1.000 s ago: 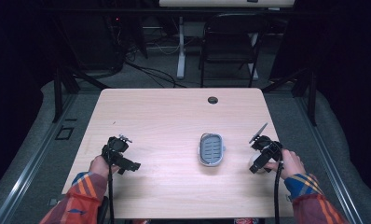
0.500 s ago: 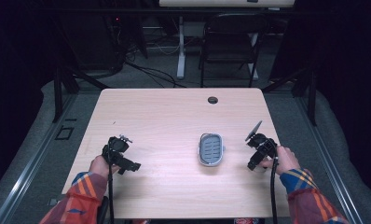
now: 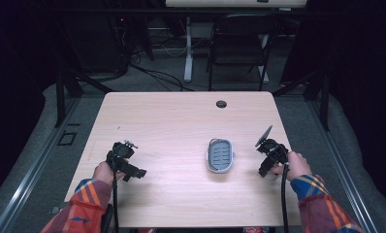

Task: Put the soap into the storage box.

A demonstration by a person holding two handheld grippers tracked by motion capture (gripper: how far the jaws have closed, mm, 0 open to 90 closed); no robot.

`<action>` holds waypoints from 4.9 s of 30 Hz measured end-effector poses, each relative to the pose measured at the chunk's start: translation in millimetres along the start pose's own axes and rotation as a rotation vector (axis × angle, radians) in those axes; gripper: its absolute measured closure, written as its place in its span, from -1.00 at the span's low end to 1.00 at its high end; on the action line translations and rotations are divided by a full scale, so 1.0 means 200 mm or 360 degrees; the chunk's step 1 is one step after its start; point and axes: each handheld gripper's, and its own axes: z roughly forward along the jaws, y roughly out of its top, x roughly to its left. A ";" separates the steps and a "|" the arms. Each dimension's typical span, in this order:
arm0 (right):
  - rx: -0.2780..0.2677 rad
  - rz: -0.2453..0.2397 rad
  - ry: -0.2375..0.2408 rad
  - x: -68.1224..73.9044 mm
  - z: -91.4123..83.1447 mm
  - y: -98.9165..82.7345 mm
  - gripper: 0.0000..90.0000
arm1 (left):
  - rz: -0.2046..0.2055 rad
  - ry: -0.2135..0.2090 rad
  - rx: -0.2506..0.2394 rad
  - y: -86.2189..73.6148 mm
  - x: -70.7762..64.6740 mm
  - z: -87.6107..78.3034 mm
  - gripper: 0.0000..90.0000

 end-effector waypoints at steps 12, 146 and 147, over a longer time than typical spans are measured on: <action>-0.0026 -0.0033 -0.0013 -0.01 -0.08 -0.01 -0.46 | 0.0006 0.0000 -0.0033 -0.01 0.00 -0.01 -1.00; -0.0114 -0.0480 0.0108 0.49 -0.28 0.66 -0.46 | 0.0066 -0.0036 -0.0068 0.00 -0.01 -0.01 -1.00; -0.0087 -0.0486 0.0109 0.50 -0.28 0.67 -0.46 | 0.0066 -0.0036 -0.0068 0.00 -0.01 -0.01 -1.00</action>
